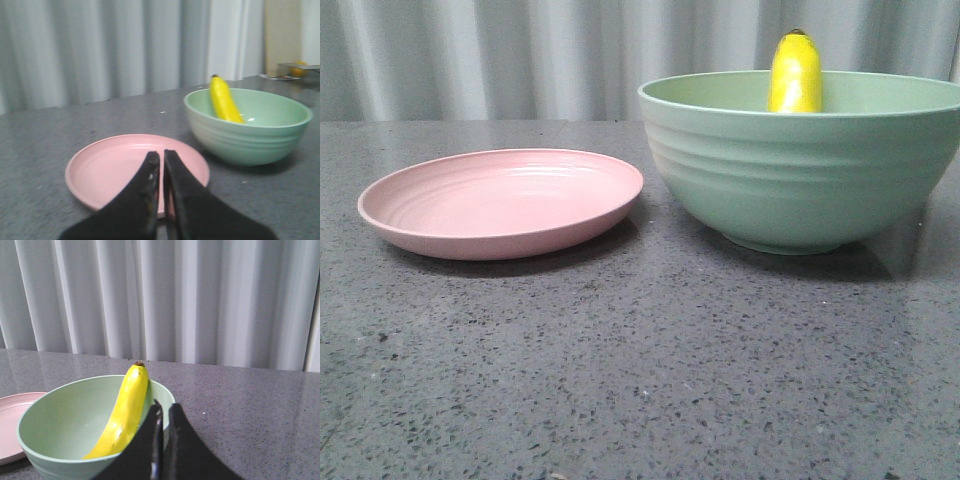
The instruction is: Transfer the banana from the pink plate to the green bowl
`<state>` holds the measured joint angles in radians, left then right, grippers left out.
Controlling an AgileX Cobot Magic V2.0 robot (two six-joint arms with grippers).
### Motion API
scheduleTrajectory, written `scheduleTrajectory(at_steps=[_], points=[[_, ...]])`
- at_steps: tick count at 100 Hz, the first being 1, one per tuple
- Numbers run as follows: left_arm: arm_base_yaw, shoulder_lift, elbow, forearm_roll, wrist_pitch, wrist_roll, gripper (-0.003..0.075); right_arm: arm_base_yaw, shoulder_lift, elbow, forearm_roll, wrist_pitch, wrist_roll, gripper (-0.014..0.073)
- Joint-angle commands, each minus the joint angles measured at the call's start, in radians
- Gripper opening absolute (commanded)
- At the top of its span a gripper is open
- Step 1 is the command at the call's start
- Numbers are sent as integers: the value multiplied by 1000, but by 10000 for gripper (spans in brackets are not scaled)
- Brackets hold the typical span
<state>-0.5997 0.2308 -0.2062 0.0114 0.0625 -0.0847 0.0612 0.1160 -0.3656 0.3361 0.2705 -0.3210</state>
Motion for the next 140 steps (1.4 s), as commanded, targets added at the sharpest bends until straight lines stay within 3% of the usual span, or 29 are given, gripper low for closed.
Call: scheduleTrajectory(at_steps=[1, 22, 37, 51, 65, 140], points=[[103, 4, 3, -11, -81, -7, -20, -4, 9, -23, -6, -69, -7, -67], [360, -57, 125, -11, -82, -7, -20, -4, 9, -23, -6, -69, -7, -67], [465, -131, 222, -11, -82, -7, -20, -4, 9, -23, -6, -69, -7, -67], [522, -228, 220, -11, 95, -7, -20, -4, 9, -23, -6, -69, -7, -67], [552, -261, 220, -11, 211, -9, -20, -4, 9, -23, -6, -69, -7, -67], [553, -263, 220, -11, 212, -9, -20, -4, 9, -23, -6, -69, -7, -67]])
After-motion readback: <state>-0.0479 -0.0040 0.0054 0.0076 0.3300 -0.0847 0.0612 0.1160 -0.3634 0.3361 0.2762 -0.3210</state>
